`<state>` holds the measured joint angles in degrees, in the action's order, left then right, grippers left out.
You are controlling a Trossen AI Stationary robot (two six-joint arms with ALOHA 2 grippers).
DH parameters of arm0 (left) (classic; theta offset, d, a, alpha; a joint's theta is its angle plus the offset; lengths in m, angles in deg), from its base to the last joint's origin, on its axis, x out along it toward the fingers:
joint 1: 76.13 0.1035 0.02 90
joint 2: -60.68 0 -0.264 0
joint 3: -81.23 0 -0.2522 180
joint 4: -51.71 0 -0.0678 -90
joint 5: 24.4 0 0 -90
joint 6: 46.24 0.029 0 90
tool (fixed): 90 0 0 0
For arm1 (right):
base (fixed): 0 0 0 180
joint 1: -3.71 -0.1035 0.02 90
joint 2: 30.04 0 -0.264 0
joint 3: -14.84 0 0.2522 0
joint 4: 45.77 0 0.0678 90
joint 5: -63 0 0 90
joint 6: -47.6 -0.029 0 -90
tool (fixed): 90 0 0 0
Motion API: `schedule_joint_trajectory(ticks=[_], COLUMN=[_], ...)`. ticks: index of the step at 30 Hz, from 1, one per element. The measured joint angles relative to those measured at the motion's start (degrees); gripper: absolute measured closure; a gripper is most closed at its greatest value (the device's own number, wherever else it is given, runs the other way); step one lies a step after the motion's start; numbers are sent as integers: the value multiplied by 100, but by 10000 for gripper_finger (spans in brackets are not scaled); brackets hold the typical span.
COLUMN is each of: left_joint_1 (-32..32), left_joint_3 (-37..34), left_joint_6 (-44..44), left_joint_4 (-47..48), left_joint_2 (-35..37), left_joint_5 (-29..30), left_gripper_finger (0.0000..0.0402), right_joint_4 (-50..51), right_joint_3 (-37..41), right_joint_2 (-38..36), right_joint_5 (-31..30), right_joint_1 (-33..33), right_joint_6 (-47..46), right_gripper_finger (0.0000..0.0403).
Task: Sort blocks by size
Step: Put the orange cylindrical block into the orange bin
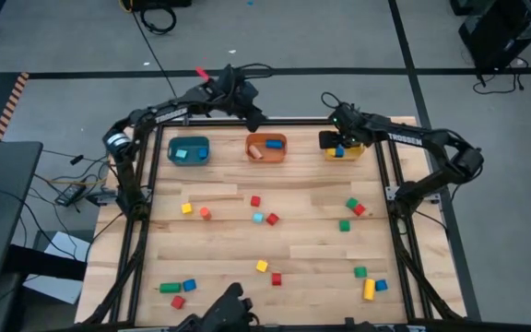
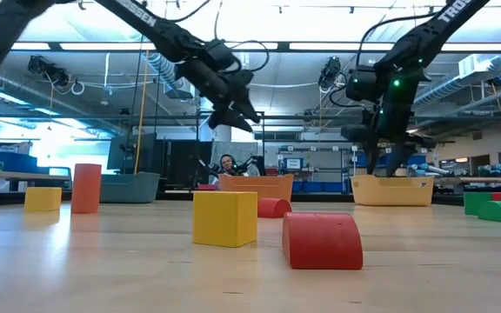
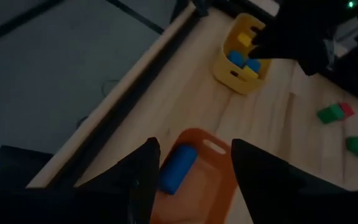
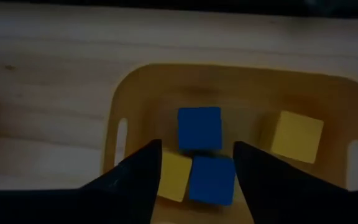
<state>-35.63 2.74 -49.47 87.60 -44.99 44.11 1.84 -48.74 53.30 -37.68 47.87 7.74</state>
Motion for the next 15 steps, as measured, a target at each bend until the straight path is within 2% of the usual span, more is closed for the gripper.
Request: schedule_joint_trajectory(ticks=[6, 12, 15], left_joint_1=[-143, -685, -1109], left_joint_3=[-1290, -2346, -2684], left_joint_6=[-434, -743, -852], left_joint_4=[-946, -1243, -1233], left_joint_2=[1007, 2230, 2781], left_joint_5=[259, 1567, 1964], left_gripper_finger=[195, 195, 195], right_joint_4=[127, 871, 1193], right_joint_3=[0, 0, 0], right_joint_2=[-405, -1142, -1499], right_joint_5=[139, 328, 326], right_joint_1=[-8, -321, -655], right_joint_6=[196, 69, 84], right_gripper_finger=[180, 188, 190])
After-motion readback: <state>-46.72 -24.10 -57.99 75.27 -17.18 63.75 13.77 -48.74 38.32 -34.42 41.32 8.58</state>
